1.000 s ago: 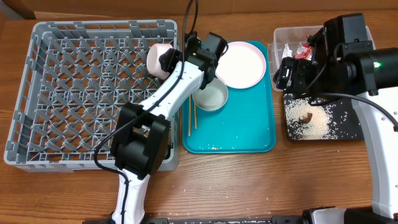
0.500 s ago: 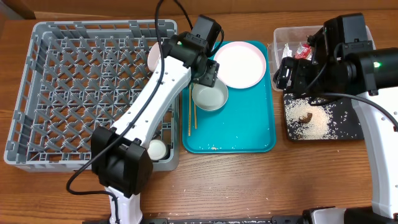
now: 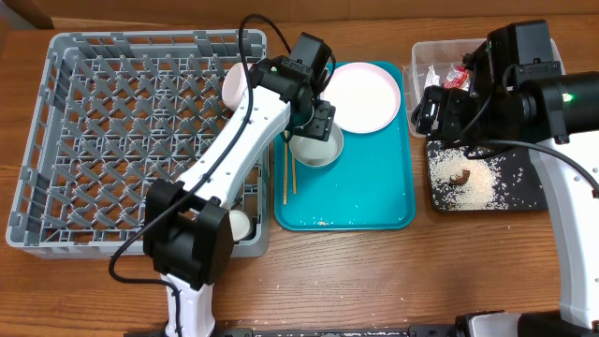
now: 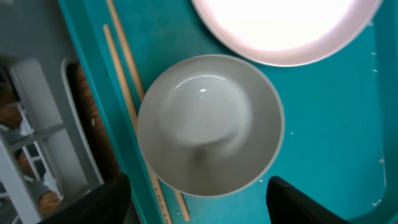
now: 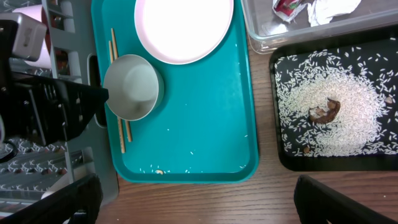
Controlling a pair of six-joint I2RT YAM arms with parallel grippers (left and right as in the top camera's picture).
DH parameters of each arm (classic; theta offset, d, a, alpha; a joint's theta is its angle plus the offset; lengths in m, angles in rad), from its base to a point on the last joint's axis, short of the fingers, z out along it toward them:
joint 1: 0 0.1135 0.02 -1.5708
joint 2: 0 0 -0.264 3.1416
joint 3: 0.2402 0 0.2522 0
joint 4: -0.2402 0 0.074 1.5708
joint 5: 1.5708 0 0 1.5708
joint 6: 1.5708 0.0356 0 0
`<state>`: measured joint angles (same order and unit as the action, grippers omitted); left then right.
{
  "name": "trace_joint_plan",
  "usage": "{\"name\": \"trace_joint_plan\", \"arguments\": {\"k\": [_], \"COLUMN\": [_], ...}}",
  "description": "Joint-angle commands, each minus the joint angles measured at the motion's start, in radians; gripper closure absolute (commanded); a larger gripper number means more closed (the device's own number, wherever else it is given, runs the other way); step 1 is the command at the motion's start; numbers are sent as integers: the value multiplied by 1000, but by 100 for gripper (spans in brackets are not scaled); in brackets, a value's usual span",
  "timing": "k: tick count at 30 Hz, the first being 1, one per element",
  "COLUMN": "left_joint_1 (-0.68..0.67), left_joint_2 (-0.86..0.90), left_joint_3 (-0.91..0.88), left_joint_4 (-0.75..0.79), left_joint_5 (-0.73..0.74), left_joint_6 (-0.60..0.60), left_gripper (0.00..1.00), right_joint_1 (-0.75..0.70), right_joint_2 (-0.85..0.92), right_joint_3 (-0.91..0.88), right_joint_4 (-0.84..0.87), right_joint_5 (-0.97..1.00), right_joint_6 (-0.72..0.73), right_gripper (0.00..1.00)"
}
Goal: Sort waste into correct bins and load items into the dishwasher
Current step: 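Reach the left gripper to the small grey bowl and grasp its rim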
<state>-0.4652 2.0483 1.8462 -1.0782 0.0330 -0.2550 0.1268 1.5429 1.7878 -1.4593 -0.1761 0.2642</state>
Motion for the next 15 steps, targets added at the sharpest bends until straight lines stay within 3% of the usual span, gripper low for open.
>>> {"name": "trace_joint_plan", "arguments": {"k": [1, 15], "left_joint_1": [38, 42], "left_joint_2": [48, 151], "left_joint_3": [-14, -21], "left_joint_4": [-9, 48], "left_joint_5": [-18, -21], "left_joint_6": [-125, -148], "left_gripper": [30, 50], "right_joint_1": [1, 1], "right_joint_2": [-13, -13], "right_joint_3": [12, 12], "right_joint_4": [3, 3], "right_joint_5": [4, 4], "right_joint_6": [-3, -3], "right_gripper": [0, 0]}}
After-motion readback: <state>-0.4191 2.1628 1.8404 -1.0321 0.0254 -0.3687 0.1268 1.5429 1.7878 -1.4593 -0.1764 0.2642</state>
